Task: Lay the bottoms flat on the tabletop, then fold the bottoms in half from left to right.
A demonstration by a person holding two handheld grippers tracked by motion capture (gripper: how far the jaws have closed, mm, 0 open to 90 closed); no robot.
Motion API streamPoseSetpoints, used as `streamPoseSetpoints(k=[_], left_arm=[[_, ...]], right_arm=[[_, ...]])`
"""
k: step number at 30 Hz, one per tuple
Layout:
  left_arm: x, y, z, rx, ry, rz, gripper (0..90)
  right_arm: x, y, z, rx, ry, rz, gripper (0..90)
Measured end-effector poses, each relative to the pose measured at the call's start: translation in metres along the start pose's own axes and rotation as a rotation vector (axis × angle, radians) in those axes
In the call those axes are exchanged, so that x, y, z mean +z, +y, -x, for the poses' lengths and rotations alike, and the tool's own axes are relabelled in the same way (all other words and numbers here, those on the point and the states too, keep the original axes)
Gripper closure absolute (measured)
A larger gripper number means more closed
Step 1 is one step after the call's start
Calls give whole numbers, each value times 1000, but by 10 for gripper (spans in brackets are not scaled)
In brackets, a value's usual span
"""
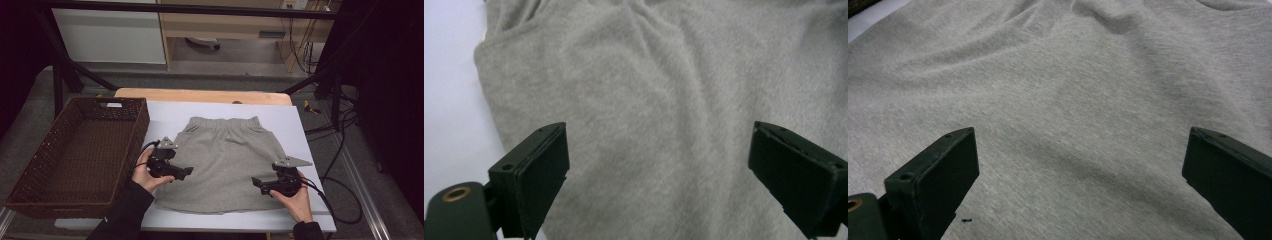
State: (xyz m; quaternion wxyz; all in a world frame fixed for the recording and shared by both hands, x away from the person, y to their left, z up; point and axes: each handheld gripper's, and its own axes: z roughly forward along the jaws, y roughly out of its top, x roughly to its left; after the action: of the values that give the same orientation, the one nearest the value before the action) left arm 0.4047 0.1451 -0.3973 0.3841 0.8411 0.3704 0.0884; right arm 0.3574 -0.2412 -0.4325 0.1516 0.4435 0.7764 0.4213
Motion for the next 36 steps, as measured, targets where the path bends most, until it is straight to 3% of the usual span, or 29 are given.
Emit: streamPoseSetpoints(k=[9, 17, 36], left_arm=[[6, 10, -14, -25, 24, 12, 95], [14, 22, -23, -16, 46, 13, 96], [37, 38, -46, -57, 108, -20, 96]], right_arm=[[-1, 0, 0, -9, 3, -1, 20], [-2, 1, -1, -6, 6, 1, 19], [-3, 0, -1, -12, 12, 0, 18]])
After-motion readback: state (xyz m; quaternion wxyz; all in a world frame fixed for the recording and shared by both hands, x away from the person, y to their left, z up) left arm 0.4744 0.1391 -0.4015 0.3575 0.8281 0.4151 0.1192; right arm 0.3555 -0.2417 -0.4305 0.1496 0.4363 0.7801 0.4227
